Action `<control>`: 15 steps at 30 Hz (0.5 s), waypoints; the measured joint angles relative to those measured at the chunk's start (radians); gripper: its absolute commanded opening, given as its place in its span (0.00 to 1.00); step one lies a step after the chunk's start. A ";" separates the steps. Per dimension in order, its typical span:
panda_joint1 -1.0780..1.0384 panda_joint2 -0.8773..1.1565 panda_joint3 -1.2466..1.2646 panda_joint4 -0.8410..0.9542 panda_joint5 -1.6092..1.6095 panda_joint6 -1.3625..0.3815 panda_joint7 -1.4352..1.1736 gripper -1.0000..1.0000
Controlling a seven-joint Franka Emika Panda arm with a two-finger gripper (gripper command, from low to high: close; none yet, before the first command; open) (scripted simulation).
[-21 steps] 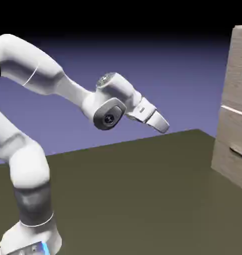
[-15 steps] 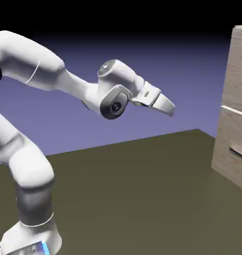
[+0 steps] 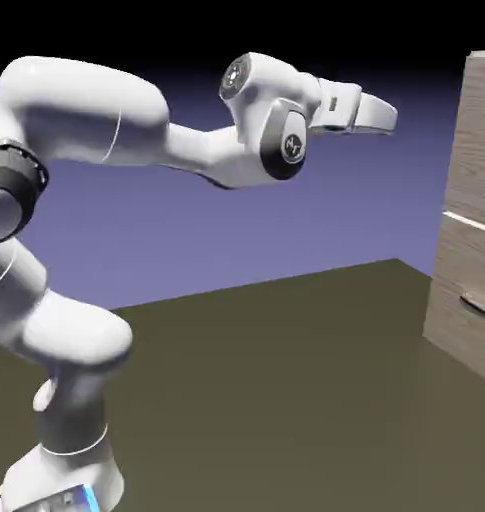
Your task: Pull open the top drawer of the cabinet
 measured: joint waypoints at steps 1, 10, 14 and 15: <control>0.036 -0.001 -0.035 0.024 -0.034 0.001 0.011 0.50; 0.362 -0.014 -0.353 0.244 -0.344 0.014 0.111 0.50; 0.507 -0.020 -0.494 0.341 -0.482 0.019 0.155 0.50; 0.544 -0.021 -0.529 0.365 -0.516 0.021 0.166 0.50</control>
